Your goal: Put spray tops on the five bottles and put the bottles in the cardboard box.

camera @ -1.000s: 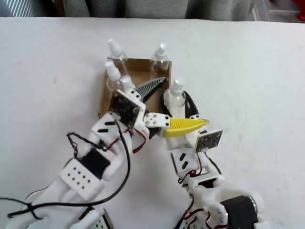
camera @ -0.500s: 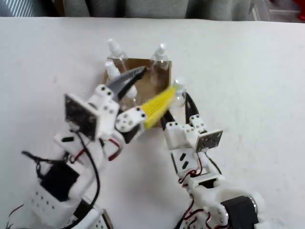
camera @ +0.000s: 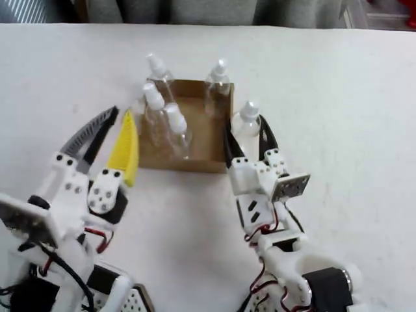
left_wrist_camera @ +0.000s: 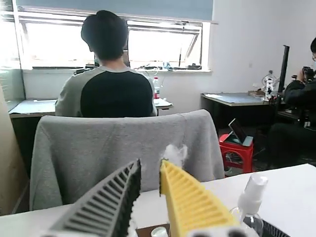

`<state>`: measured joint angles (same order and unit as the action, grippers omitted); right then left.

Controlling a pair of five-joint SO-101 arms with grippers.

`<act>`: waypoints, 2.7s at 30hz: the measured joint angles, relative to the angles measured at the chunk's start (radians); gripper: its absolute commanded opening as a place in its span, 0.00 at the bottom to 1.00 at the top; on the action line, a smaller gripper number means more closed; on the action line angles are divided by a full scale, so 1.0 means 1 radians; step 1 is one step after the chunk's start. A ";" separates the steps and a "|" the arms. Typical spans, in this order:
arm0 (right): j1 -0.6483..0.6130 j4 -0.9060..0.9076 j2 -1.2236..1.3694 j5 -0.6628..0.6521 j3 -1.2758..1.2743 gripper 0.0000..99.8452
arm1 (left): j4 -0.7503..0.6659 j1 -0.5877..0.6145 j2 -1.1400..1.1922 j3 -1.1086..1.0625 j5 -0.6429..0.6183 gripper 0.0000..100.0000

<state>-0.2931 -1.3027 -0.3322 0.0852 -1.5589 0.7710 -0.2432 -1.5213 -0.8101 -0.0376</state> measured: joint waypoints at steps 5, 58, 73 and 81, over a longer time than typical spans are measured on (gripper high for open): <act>0.000 0.118 0.000 0.002 0.107 0.02 | 0.038 0.074 -0.084 -0.071 0.000 0.09; -0.120 0.077 0.644 -0.129 0.566 0.02 | -0.196 0.278 -0.293 -0.885 0.000 0.02; -0.103 0.077 0.712 -0.129 0.606 0.02 | -0.196 0.278 -0.293 -0.885 0.000 0.02; -0.103 0.077 0.712 -0.129 0.606 0.11 | -0.196 0.285 -0.293 -0.885 0.000 0.02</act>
<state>-0.3959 -1.2259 0.3798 -0.0437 -0.9528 0.5746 0.0422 -1.8144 -1.6955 -0.0376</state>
